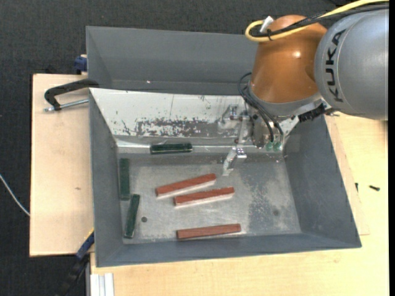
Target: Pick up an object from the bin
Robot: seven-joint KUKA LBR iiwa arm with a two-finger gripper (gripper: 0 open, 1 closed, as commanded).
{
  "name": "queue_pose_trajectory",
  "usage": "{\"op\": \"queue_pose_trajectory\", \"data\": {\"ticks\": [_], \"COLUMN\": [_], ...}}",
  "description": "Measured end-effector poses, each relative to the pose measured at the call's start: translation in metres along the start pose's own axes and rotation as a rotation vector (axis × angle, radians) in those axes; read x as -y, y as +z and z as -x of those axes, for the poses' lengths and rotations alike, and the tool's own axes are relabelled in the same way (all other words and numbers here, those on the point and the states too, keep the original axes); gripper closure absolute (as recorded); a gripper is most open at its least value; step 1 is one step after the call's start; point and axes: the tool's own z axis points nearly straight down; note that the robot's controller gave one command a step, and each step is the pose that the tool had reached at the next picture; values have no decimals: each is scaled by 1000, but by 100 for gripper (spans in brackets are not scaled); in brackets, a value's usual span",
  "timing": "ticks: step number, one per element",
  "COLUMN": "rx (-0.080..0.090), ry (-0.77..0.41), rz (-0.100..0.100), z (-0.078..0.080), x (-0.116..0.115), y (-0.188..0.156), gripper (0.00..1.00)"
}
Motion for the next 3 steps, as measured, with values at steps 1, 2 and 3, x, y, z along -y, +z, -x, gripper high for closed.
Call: {"op": "queue_pose_trajectory", "data": {"ticks": [1,2,3], "rx": [8,8,1], "ry": [-209,-209,-208], "rz": [0,0,0], "z": [-2,-2,-9], "x": [4,4,5], "y": [109,109,116], "gripper": [100,100,0]}}
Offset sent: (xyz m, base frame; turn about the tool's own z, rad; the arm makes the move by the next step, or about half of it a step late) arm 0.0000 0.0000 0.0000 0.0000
